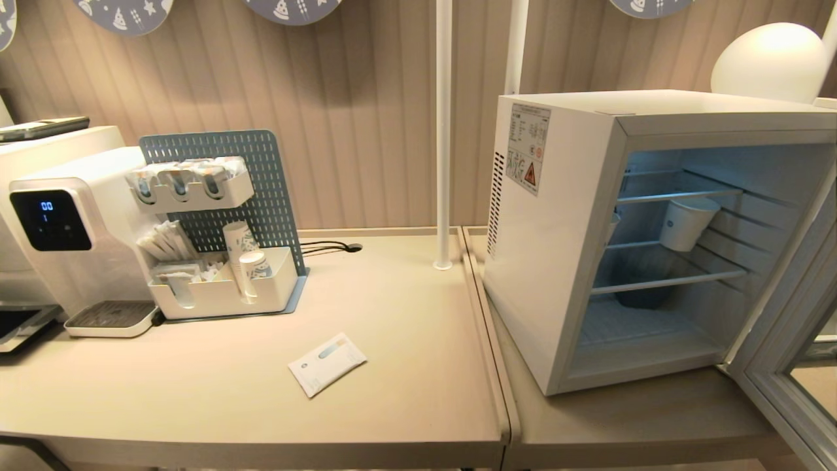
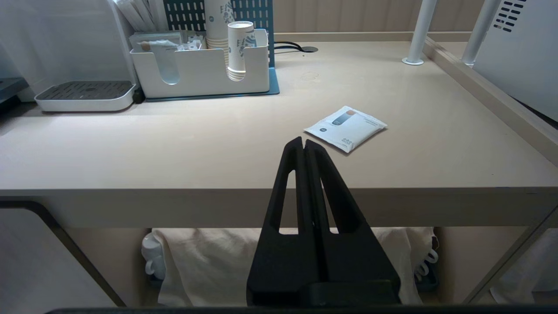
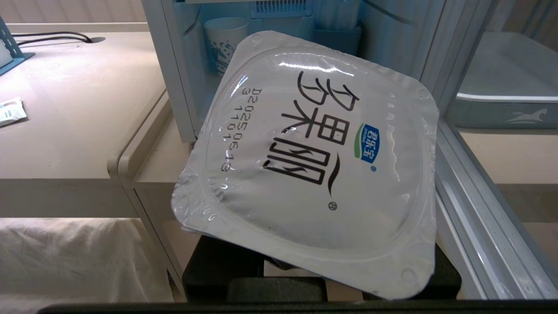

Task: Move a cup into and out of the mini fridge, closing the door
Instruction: Place the yoghurt on the table

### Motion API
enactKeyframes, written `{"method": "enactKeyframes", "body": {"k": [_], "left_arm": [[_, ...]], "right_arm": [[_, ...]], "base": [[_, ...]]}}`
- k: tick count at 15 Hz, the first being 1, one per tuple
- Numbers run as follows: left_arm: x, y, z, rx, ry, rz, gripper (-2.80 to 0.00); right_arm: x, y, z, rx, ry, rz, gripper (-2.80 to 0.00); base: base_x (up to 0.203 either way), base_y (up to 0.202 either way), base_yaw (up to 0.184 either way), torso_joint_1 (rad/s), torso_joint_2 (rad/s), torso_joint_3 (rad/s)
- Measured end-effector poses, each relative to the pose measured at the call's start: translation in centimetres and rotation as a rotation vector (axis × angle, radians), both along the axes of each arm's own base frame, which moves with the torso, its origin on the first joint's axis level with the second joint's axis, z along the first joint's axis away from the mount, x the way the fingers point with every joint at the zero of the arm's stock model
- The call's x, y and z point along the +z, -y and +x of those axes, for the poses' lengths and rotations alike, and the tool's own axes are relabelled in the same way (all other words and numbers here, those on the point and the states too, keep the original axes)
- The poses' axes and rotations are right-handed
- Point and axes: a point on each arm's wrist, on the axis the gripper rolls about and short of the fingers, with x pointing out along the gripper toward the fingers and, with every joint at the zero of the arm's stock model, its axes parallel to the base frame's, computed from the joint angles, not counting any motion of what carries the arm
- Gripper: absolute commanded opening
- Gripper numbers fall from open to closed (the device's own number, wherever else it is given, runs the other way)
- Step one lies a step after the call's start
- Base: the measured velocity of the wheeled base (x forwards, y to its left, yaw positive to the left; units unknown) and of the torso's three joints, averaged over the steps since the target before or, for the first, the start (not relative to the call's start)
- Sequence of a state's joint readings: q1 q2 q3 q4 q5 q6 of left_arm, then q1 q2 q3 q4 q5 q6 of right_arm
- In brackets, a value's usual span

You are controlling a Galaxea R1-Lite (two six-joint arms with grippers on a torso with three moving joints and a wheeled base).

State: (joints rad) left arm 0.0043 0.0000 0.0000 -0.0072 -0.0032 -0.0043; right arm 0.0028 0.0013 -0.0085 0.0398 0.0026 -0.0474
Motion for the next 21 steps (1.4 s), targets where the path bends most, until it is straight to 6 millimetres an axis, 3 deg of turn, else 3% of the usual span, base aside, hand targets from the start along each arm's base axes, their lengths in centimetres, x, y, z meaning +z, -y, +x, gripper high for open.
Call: {"method": "enactKeyframes", "body": {"k": [5,21], "left_arm": [[0.01,0.0,0.0,0.0,0.001,0.0,-2.8],[0.0,0.0,0.0,0.0,0.0,0.0,-2.8]], "right_arm": [[0.01,0.0,-0.01,0.001,0.0,0.0,-2.8],[0.01,0.0,0.0,0.0,-0.001,0.0,-2.8]], "base": [[0.0,0.039,-0.002,0.001,0.0,0.001],[0.0,0.189,0.001,0.002,0.0,0.003]]}}
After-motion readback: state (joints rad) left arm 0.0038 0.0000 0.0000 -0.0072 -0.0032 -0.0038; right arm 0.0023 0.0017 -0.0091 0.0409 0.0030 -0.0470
